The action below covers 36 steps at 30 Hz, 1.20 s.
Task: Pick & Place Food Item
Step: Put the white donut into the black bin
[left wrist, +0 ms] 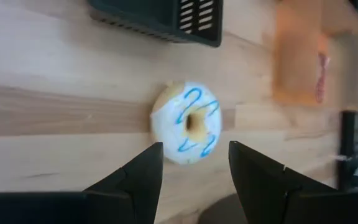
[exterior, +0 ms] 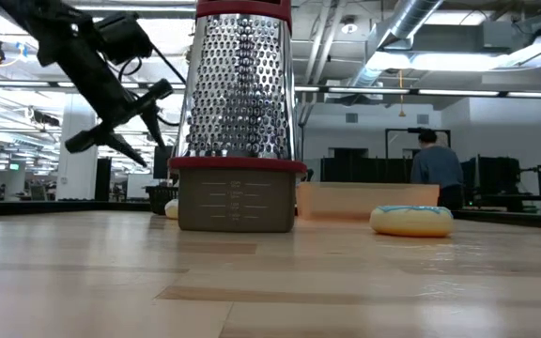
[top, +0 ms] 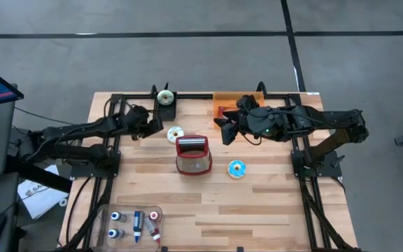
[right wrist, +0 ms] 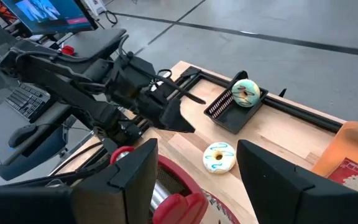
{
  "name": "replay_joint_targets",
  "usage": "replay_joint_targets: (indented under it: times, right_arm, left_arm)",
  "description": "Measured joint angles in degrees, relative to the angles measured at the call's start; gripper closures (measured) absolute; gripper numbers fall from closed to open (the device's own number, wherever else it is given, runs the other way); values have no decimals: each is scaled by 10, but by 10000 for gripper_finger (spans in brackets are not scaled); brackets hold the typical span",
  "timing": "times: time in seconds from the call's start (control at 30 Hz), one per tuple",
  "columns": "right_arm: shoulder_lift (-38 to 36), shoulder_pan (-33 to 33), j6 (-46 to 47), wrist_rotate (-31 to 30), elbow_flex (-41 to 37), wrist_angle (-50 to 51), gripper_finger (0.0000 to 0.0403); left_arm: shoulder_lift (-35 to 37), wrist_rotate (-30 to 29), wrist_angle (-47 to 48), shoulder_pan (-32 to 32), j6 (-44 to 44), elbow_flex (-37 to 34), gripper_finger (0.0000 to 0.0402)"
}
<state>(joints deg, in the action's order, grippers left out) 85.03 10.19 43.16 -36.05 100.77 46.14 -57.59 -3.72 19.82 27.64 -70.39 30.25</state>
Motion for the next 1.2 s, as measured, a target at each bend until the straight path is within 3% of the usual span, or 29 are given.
replay_joint_targets:
  times: [0.53,1.2]
  right_arm:
    - [0,0,8,-15,0,-2,191]
    - [0,3,15,-15,0,19,191]
  left_arm:
    - [-121,-25,-129,-35,-36,-37,160]
    - [-242,-34,-237,-53,-99,-37,165]
